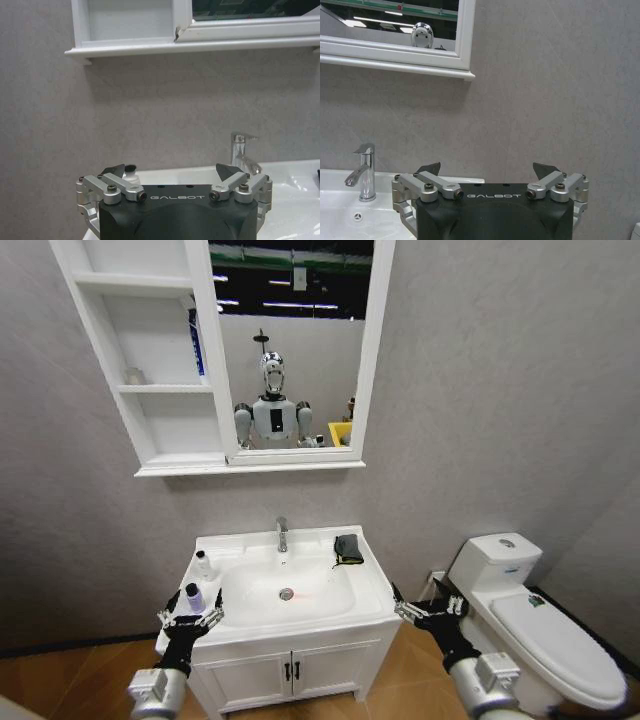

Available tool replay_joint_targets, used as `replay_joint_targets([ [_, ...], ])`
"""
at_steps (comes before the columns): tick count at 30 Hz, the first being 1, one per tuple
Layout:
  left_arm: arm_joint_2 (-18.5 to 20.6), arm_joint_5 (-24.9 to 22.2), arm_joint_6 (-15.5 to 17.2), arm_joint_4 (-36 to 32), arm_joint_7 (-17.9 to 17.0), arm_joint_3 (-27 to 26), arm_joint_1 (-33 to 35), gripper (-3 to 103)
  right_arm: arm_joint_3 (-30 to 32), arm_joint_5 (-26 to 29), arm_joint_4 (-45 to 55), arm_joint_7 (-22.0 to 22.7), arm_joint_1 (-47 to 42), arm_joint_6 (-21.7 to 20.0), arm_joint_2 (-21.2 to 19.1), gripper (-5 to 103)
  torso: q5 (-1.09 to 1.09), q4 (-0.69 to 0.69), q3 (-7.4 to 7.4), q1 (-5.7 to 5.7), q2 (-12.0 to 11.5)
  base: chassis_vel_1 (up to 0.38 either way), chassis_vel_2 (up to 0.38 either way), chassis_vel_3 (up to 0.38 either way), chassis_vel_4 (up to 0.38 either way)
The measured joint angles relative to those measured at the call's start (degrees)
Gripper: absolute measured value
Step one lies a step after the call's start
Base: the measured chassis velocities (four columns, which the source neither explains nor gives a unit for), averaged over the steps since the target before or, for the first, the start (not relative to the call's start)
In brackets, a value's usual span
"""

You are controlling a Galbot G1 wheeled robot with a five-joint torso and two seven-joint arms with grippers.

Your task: Move facial cleanser and shampoo from washbasin to cabinet, then wipe washbasin with towel.

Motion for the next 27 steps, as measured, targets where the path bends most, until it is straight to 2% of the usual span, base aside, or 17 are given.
replay_joint_targets([
  [3,-0.26,0.85,-0.91,1.92,-0.68,0.56,-0.78,100,0.06,0.15,0.00,0.23,0.32,-0.13,-0.07,100,0.01,0.00,0.00,0.00,0.00,0.085,-0.033,-0.034,0.076],
  [5,-1.06,3.07,-2.76,8.49,-2.88,1.39,-4.82,100,0.22,0.55,0.14,0.76,0.83,-0.28,-0.16,100,0.01,-0.04,0.00,0.00,0.00,0.019,-0.016,-0.025,0.027],
  [9,-1.50,3.54,-2.89,12.38,-4.73,1.50,-8.58,100,0.43,0.89,0.41,1.06,0.88,-0.29,-0.25,100,0.01,-0.05,0.02,0.04,-0.01,0.000,0.000,0.000,0.000],
  [10,-1.59,3.68,-2.14,15.53,-5.96,1.73,-12.14,100,0.66,1.13,0.64,1.29,0.77,-0.29,-0.29,100,0.00,-0.05,0.03,0.09,-0.03,0.000,0.000,0.000,0.000],
  [12,-1.46,3.93,-0.95,18.34,-7.45,1.99,-14.96,100,0.69,1.39,0.66,1.48,0.80,-0.22,-0.31,100,0.01,-0.07,0.03,0.10,-0.03,0.000,0.000,0.000,0.000],
  [13,-1.46,3.93,-0.95,18.34,-7.45,1.99,-14.96,100,0.69,1.39,0.66,1.48,0.80,-0.22,-0.31,100,0.01,-0.07,0.03,0.10,-0.03,0.000,0.000,0.000,0.000],
  [17,-1.30,4.19,0.96,21.30,-11.23,1.15,-16.83,100,0.27,1.96,0.10,1.51,1.65,-0.17,-0.68,100,0.01,-0.01,0.03,0.09,-0.03,0.000,0.000,0.000,0.000],
  [20,-1.05,4.18,2.84,21.98,-12.62,0.87,-17.64,100,0.72,2.43,0.09,1.56,1.31,0.01,-0.68,100,0.01,-0.03,0.02,0.08,-0.03,0.000,0.000,0.000,0.000],
  [27,0.40,2.75,5.74,24.69,-13.47,0.96,-20.97,100,0.76,2.89,-0.44,1.99,1.41,0.49,-0.64,100,0.00,-0.05,0.02,0.08,-0.03,0.000,0.000,0.000,0.000],
])
